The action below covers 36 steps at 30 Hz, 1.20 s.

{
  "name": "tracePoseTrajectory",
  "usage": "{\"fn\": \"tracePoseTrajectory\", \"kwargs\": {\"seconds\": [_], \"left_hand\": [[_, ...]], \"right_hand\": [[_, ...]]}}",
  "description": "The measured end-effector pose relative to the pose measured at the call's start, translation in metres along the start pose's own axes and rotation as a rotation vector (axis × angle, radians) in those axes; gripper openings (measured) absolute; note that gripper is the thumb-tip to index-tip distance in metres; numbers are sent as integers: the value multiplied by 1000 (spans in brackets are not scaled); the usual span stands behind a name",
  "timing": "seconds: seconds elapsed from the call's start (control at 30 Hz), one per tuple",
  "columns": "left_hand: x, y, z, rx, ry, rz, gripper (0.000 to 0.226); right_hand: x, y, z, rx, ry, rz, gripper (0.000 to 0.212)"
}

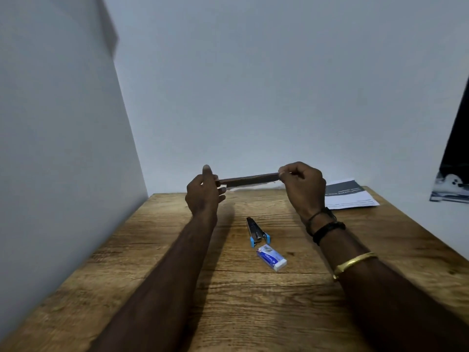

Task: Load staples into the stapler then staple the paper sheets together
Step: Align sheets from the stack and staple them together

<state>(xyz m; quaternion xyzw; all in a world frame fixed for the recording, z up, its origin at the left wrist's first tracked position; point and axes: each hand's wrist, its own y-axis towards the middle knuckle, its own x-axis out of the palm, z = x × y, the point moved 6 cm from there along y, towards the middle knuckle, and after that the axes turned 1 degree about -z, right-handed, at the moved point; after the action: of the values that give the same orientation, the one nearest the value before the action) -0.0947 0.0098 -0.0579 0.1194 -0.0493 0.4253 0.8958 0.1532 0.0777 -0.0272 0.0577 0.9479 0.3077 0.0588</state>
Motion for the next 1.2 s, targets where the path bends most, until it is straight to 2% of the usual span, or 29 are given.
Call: {"fn": "tracePoseTrajectory", "kwargs": {"seconds": [0.07, 0.13, 0.2, 0.3, 0.37, 0.43, 0.5, 0.6, 0.73, 0.83, 0.9, 0.97, 1.1, 1.2], "left_hand": [[5, 5, -18, -220, -149, -52, 31], [6, 9, -31, -279, -97, -80, 7], [7, 11, -40, -237, 48, -74, 21], [8, 7, -48, -183, 145, -81, 33], [8, 9, -54, -151, 229, -73, 39], [9, 9, -57, -110, 266, -44, 38], [7, 7, -55, -51, 299, 10, 28], [6, 7, -53, 14, 351, 56, 21], [10, 7, -56, -27, 310, 16, 31], [14, 6, -59, -56, 255, -23, 43], [15, 7, -62, -77, 212, -53, 53], [17, 6, -63, -89, 178, -76, 58], [18, 6, -58, -45, 178, -91, 58], [17, 4, -54, -15, 195, -86, 53]], "right_hand": [[-4, 0, 10, 55, -16, -21, 11], [-5, -1, 23, 139, -69, -90, 14], [2, -5, 36, 213, -212, -208, 17], [16, -14, 48, 307, -483, -386, 20], [24, -19, 48, 344, -551, -446, 19], [32, -24, 45, 322, -661, -487, 19], [38, -29, 37, 224, -847, -498, 32], [51, -35, 27, 123, -866, -596, 39], [66, -53, 21, 127, -889, -846, 62], [71, -55, 20, 107, -931, -868, 57], [72, -50, 18, 99, -899, -868, 40], [71, -45, 18, 175, -756, -888, 32], [60, -45, 28, 624, -271, -996, 22], [59, -47, 27, 765, 28, -1029, 20]]}}
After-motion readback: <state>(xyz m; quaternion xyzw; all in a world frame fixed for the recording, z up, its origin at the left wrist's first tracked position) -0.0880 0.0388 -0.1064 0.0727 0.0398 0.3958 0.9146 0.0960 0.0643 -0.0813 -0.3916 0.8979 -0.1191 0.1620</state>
